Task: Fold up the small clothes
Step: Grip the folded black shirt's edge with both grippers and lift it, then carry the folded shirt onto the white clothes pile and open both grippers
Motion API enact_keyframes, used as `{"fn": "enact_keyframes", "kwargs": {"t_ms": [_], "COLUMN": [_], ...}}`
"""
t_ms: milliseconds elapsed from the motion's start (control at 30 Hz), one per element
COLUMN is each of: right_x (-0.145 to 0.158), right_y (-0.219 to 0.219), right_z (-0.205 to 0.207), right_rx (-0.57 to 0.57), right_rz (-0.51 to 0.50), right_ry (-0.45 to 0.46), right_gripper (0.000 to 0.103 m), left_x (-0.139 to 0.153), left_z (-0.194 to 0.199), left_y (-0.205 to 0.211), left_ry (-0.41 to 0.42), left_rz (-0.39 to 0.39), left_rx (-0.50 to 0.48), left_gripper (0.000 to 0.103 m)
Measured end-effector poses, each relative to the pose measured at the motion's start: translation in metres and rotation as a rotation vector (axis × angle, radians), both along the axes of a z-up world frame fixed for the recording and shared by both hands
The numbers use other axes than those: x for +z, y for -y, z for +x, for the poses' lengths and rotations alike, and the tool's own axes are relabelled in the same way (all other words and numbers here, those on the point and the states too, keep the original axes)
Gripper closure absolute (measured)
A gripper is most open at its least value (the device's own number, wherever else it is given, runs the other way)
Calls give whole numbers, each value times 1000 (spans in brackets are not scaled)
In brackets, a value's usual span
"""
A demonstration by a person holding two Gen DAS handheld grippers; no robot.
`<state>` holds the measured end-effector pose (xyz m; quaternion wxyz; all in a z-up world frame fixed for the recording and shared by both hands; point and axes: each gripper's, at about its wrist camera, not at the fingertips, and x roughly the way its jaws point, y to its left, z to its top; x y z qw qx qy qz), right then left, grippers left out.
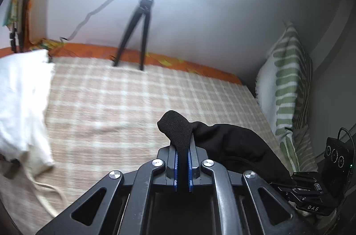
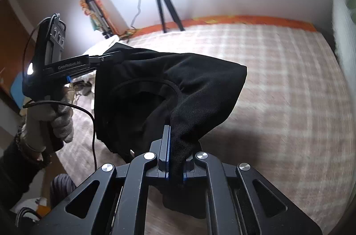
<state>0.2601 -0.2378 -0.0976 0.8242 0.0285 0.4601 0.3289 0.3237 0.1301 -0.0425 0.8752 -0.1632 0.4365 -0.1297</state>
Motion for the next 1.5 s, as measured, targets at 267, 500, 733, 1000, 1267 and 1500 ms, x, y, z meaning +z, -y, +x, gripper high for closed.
{"fn": "enact_keyframes", "kwargs": {"t_ms": [267, 500, 733, 1000, 1267, 1500], "right_x": [24, 36, 50, 59, 40, 1], "right_y": [-68, -133, -208, -285, -360, -386], "right_z": [0, 3, 8, 32, 63, 87], "right_rx": [68, 127, 190, 229, 241, 210], "right_rz": [-7, -10, -10, 9, 48, 109], "right_ry": [63, 104, 161, 204, 182, 23], "right_gripper": [97, 97, 97, 97, 97, 96], "left_x": [27, 45, 60, 83, 60, 15], "left_z": [-11, -20, -21, -6, 26, 50], "left_y": [-73, -138, -210, -291, -361, -394], "left_ry": [47, 76, 106, 146, 109, 8], "left_rz": [10, 27, 52, 109, 130, 234], "left_rx": [70, 134, 204, 267, 342, 401], "left_gripper": [100, 100, 100, 100, 100, 75]}}
